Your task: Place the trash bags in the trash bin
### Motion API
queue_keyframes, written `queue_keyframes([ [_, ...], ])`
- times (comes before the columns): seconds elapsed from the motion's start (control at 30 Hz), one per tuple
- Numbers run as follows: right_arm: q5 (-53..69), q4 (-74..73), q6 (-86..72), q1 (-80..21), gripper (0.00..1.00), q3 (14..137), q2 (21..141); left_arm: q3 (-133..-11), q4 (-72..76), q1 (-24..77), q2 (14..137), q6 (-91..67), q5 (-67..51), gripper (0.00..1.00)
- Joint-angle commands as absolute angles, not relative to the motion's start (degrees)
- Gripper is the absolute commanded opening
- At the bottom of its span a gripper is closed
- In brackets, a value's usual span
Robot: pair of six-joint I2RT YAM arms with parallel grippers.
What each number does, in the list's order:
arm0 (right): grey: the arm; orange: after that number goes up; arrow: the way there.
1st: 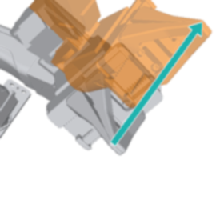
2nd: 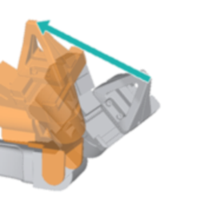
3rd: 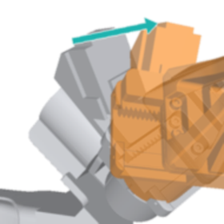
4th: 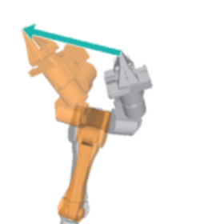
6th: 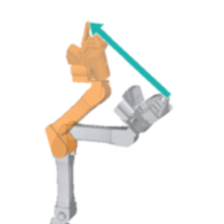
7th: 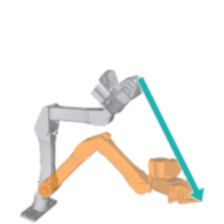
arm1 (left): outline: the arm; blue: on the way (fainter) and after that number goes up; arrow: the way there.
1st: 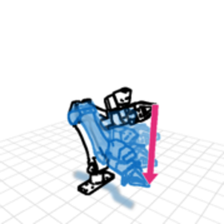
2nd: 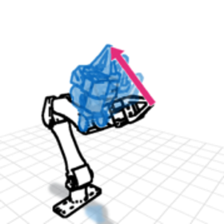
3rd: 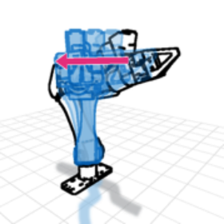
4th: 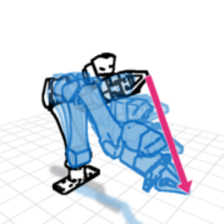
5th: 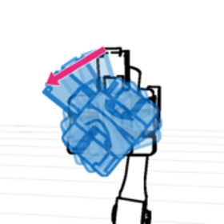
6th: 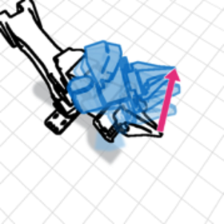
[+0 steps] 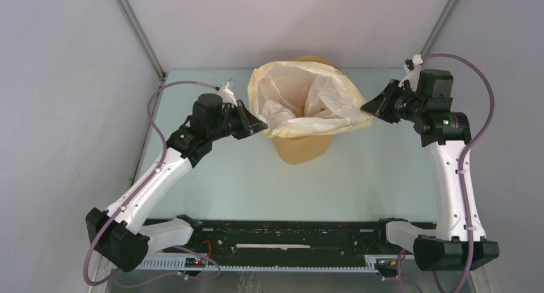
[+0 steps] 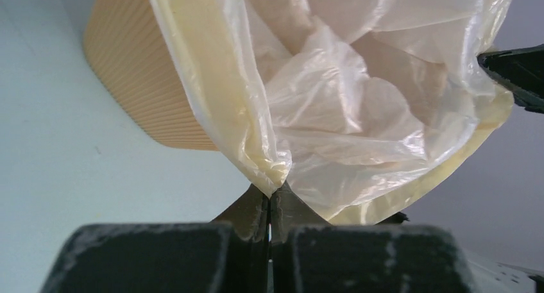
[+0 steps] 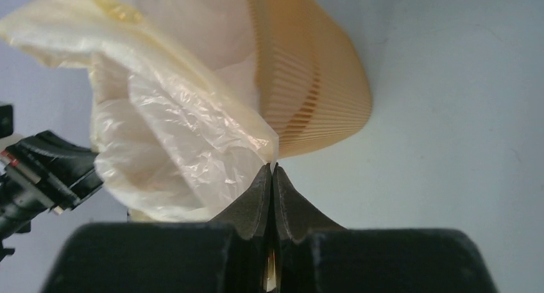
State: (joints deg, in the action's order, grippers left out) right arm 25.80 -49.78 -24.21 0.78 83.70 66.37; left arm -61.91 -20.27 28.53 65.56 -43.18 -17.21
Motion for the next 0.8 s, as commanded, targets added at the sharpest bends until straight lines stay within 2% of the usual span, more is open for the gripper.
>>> queue_keyframes([
  [0.0, 26.23, -46.4, -21.4, 4.57, 0.06, 83.04, 69.22, -60.49, -18.32, 25.43, 65.52, -37.01, -17.83, 0.0],
  [0.1, 28.91, -44.78, -23.32, 6.72, 0.02, 83.31, 70.74, -59.95, -17.47, 23.2, 65.38, -39.12, -18.9, 0.0],
  [0.33, 28.24, -39.11, -25.01, 6.99, 0.02, 80.91, 75.12, -55.64, -11.27, 21.51, 66.09, -45.18, -22.86, 0.0],
  [0.53, 26.27, -38.64, -22.73, 6.02, 0.08, 78.28, 79.48, -56.35, -14.09, 21.45, 68.93, -42.54, -23.43, 0.03],
  [0.6, 26.3, -39.65, -22.06, 6.29, 0.12, 78.42, 79.92, -58.99, -16.65, 21.49, 69.59, -41.94, -24.68, 0.07],
  [0.77, 27.6, -47.06, -19.99, 6.83, 0.41, 86.45, 77.83, -61.97, -20.69, 21.45, 66.49, -40.77, -22.52, 0.2],
])
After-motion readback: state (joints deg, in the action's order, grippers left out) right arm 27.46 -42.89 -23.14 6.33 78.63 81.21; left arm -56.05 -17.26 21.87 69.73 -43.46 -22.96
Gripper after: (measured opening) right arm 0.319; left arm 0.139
